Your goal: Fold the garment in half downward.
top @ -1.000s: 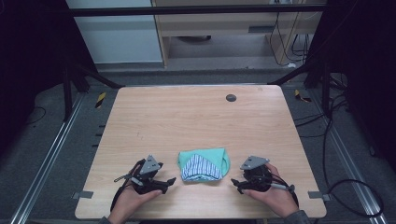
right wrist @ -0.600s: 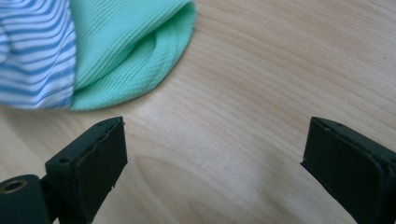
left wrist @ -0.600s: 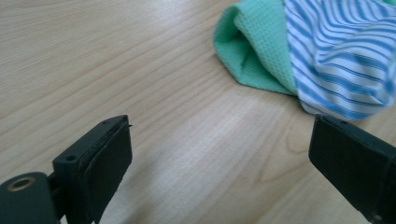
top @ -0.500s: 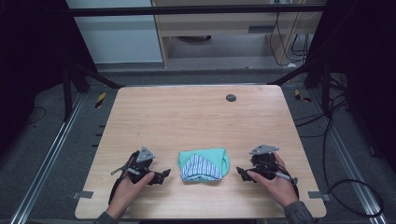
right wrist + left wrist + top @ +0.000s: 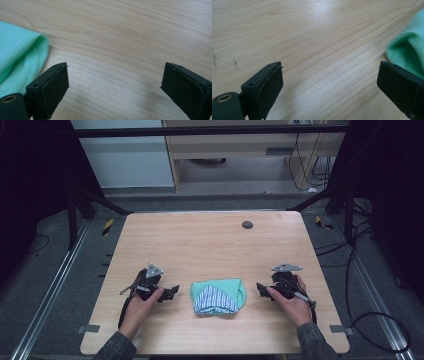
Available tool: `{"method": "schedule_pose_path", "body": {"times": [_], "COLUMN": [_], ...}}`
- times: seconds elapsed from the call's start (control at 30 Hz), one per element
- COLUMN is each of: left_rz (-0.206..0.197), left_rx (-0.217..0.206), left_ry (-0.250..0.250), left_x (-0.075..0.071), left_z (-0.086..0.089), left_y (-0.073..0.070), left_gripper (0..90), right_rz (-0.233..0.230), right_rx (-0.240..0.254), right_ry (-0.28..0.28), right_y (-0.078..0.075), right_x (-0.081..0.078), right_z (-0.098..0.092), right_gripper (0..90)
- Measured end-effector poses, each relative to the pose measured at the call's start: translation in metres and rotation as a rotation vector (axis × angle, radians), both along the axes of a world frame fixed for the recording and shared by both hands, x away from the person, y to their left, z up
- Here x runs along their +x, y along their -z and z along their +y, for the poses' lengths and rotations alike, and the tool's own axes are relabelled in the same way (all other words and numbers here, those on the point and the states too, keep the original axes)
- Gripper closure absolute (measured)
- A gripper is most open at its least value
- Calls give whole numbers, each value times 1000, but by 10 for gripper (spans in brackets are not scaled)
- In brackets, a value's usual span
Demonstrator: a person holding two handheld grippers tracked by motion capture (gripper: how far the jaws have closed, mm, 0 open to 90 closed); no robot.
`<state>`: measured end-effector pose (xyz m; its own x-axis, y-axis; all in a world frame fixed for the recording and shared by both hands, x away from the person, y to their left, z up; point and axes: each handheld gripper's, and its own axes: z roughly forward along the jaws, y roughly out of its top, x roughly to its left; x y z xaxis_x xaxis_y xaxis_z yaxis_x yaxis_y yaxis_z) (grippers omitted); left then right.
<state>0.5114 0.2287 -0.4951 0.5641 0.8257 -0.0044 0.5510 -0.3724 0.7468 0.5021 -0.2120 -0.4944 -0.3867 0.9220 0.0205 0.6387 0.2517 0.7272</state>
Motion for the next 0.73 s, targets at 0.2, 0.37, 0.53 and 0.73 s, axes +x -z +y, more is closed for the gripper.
{"method": "schedule_pose_path", "body": {"times": [0.2, 0.37, 0.53, 0.73], "left_rz": [3, 11, 14, 18], "left_rx": [11, 0, 12, 44], "left_ry": [-23, -31, -55, -47], "left_x": [6, 10, 13, 12], "left_z": [2, 2, 2, -1], "left_y": [6, 10, 12, 13], "left_gripper": [64, 65, 67, 27], "right_rz": [-4, 8, -6, -1], "right_rx": [8, -6, -27, -24], "right_ry": [43, 110, 143, 167], "right_y": [4, 13, 18, 18], "right_x": [4, 10, 14, 13], "right_z": [0, 2, 5, 7], "right_gripper": [77, 81, 8, 2]}}
